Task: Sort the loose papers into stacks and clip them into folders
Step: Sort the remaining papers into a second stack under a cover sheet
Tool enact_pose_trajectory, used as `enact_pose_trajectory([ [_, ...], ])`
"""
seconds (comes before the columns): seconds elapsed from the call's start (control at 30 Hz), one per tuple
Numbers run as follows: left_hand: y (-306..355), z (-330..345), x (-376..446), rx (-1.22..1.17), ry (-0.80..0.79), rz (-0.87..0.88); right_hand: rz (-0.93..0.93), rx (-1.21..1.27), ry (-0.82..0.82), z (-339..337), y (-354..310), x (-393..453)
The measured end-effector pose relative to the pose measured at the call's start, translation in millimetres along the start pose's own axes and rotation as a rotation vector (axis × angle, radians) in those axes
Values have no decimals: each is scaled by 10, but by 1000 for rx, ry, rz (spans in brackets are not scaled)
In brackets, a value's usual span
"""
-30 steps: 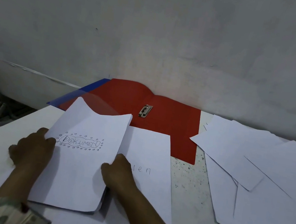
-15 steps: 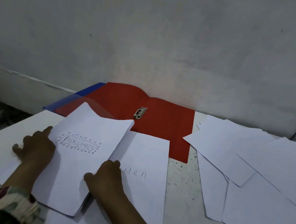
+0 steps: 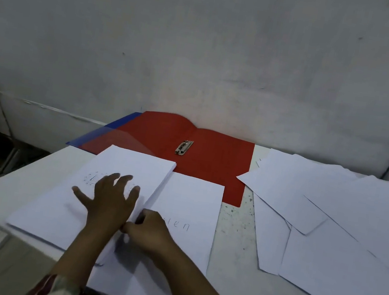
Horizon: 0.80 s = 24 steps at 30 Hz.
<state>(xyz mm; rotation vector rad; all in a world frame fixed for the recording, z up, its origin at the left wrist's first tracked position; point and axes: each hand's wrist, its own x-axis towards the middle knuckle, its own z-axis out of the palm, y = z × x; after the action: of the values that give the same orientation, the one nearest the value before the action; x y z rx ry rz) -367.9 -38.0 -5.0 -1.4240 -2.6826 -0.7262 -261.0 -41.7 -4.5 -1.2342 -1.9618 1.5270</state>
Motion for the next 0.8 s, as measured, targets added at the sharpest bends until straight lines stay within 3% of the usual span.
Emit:
enact_pose_trajectory([
  [0.17, 87, -45, -193, 7, 31, 67, -40, 7, 151, -249, 93, -201],
  [0.27, 173, -25, -269, 172, -67, 155, -91, -312, 319, -570, 243, -337],
  [0.33, 252, 20, -370, 237, -120, 229, -26, -556, 327, -747, 396, -421],
  [0.4, 359, 94, -483, 304, -131, 340, 67, -649, 291, -848, 548, -508],
  [0.63, 924, 331, -893, 234, -359, 305, 50, -500, 260, -1030, 763, -786],
  [0.8, 1142, 420, -1003, 110, -325, 377, -47, -375, 504, -1528, 924, -1124],
])
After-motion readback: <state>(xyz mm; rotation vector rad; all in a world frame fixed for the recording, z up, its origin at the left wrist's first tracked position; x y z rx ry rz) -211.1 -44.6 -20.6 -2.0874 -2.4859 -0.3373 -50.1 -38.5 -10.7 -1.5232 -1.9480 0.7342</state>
